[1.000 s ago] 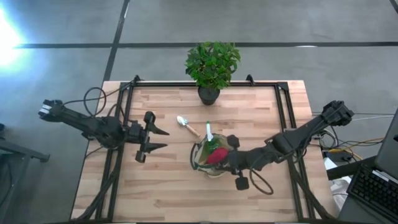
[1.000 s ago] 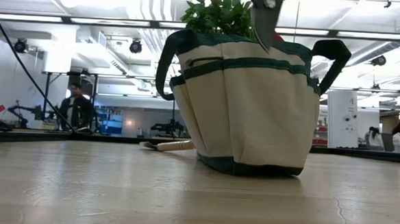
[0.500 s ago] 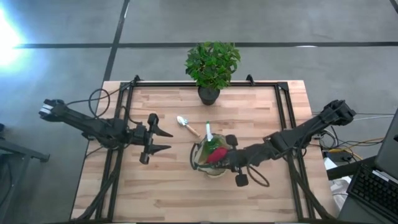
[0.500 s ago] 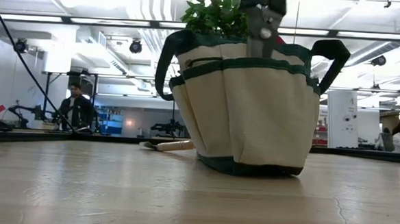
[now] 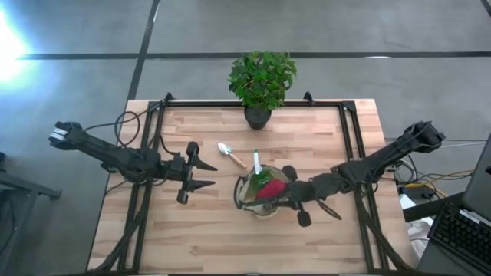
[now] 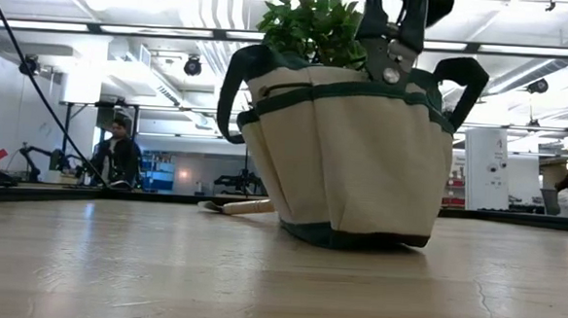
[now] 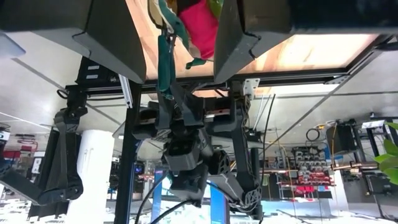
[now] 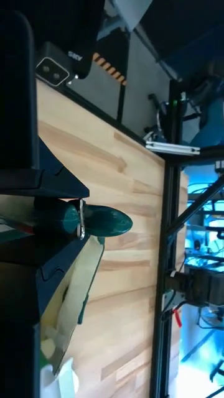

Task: Pick & Place Garden tools in Gardening bag
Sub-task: Put the green shear scissors into the gardening bag

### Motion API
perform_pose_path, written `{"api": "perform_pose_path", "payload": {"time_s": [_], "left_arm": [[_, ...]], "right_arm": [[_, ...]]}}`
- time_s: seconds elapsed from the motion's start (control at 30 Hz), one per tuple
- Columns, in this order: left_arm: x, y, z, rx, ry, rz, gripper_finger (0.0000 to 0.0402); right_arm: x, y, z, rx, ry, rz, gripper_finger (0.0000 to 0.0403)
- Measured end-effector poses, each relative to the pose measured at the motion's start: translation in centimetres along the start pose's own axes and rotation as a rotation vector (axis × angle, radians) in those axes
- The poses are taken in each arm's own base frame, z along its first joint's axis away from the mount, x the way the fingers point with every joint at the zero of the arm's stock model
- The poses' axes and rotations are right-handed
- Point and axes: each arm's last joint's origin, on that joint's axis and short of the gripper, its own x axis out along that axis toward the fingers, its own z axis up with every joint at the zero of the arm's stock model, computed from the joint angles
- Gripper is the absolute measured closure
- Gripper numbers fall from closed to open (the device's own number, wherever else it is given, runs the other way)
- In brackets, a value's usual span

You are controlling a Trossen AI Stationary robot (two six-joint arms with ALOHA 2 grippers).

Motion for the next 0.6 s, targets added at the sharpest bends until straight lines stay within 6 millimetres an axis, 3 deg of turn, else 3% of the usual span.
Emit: {"api": "perform_pose_path", "payload": {"time_s": [0.3, 0.6], "left_arm": [[0.05, -0.01, 0.10, -0.001, -0.010, 0.000, 0.0209], [0.05, -0.01, 0.11, -0.002, -0.011, 0.000, 0.0209]], "right_arm": [[0.30, 0.29, -0.29, 0.010, -0.040, 0.104, 0.0342], [0.60, -0.01, -0.83, 0.013, 0.003, 0.100, 0.0342]]}}
